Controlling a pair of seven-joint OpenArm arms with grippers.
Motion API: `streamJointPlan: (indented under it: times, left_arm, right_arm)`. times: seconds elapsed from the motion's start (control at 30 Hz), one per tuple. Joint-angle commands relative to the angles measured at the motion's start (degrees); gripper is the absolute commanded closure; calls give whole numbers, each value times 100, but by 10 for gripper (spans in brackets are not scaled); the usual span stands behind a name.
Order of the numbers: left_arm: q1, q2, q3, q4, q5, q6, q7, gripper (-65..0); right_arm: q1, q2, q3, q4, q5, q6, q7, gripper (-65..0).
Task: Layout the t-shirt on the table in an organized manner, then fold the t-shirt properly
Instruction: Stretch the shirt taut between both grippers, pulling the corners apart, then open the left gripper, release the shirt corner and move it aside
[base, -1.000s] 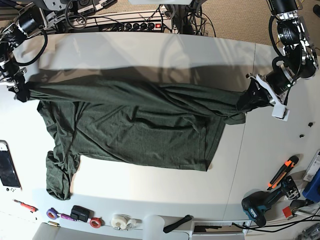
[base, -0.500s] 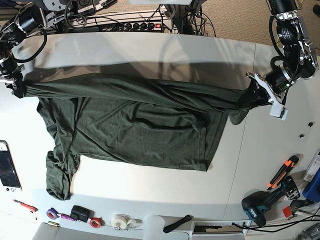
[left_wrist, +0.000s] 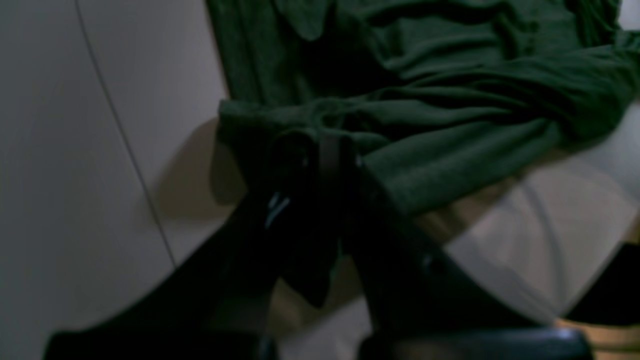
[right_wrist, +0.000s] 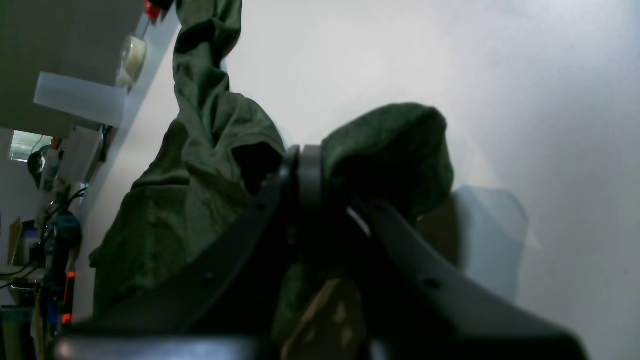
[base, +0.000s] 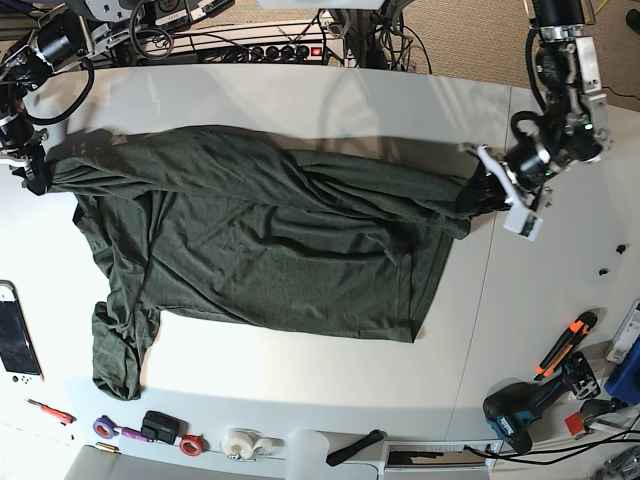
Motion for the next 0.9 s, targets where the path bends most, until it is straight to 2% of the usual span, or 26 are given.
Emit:
streamJointPlan:
  times: [0.0, 0.13, 0.23, 0.37, 0.5, 0.53, 0.6, 0.63, 0.67, 0.73, 0.87]
  left_arm:
    - [-50, -79, 72, 94, 72, 74, -188, 0]
    - [-52, -79, 273, 94, 575, 271, -278, 0]
    - [-52, -96, 264, 94, 706, 313, -275, 0]
    - [-52, -96, 264, 94, 887, 656, -278, 0]
    - [-52, -94, 264, 94, 872, 673, -278, 0]
    - [-52, -96, 264, 94, 872, 675, -278, -56]
    - [-52, -94, 264, 94, 872, 675, -278, -218]
    - [-52, -94, 264, 94, 870, 702, -280, -271]
    - [-55, -94, 264, 94, 870, 813, -280, -296]
    - [-55, -96, 262, 94, 872, 1069, -289, -301]
    - [-101, -133, 260, 96, 870, 1300, -562, -301]
  right_arm:
    - [63, 175, 11, 107, 4, 30, 203, 0]
    - [63, 175, 11, 107, -136, 30, 275, 0]
    - [63, 175, 11, 107, -136, 30, 284, 0]
    - [63, 175, 11, 107, -188, 30, 310, 0]
    - [63, 177, 11, 107, -195, 30, 269, 0]
    - [63, 177, 11, 107, -195, 30, 227, 0]
    - [63, 175, 11, 107, -195, 30, 188, 0]
    - [63, 177, 11, 107, -195, 30, 179, -60]
    - [61, 177, 11, 107, -192, 30, 181, -139]
    - [63, 177, 11, 107, -188, 30, 192, -254]
    - [63, 192, 11, 107, 111, 30, 212, -266]
